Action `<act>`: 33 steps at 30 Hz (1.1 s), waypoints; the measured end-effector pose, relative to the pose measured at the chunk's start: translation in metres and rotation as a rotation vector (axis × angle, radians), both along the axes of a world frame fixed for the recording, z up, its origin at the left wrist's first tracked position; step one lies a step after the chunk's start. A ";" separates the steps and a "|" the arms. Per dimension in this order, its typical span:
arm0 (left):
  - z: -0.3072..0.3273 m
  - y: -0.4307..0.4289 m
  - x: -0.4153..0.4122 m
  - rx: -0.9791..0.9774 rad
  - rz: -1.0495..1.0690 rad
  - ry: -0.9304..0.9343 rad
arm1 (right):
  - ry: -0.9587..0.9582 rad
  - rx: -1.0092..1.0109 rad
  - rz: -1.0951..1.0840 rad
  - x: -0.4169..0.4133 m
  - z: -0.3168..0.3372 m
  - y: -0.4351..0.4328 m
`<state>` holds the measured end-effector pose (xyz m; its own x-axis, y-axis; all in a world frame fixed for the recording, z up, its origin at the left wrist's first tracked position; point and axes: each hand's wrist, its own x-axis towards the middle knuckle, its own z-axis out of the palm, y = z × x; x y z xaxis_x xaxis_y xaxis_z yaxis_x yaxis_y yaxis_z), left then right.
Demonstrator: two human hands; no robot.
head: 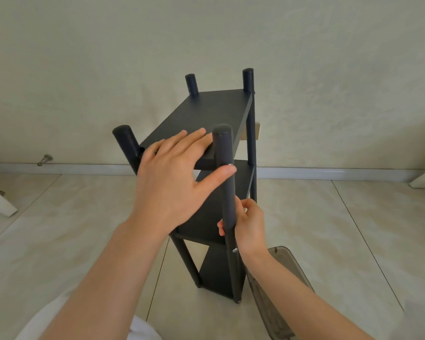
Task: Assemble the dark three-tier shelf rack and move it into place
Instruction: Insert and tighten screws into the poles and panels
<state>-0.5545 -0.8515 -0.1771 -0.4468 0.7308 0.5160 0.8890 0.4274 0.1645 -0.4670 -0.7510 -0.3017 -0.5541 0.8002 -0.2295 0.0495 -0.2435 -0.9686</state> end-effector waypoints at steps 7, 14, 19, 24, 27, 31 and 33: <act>0.009 -0.014 -0.025 0.004 0.027 -0.128 | -0.051 0.019 0.033 -0.027 0.010 -0.004; 0.013 -0.032 -0.034 0.052 0.071 -0.238 | -0.074 0.025 0.094 -0.043 0.014 -0.005; 0.012 -0.054 -0.040 0.131 0.124 -0.288 | -0.159 0.170 0.128 -0.060 0.017 -0.009; 0.001 -0.073 -0.048 0.212 0.151 -0.354 | -0.189 0.255 0.137 -0.067 0.012 -0.016; 0.000 -0.080 -0.051 0.244 0.160 -0.438 | -0.189 0.273 0.149 -0.069 0.010 -0.018; -0.002 -0.088 -0.055 0.273 0.145 -0.541 | -0.163 0.276 0.155 -0.068 0.006 -0.020; -0.005 -0.094 -0.057 0.282 0.126 -0.578 | -0.155 0.286 0.172 -0.066 0.004 -0.021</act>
<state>-0.6113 -0.9454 -0.1818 -0.7832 0.5263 0.3311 0.5694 0.3931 0.7220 -0.5331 -0.7723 -0.2980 -0.6623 0.7424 -0.1012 0.2173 0.0610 -0.9742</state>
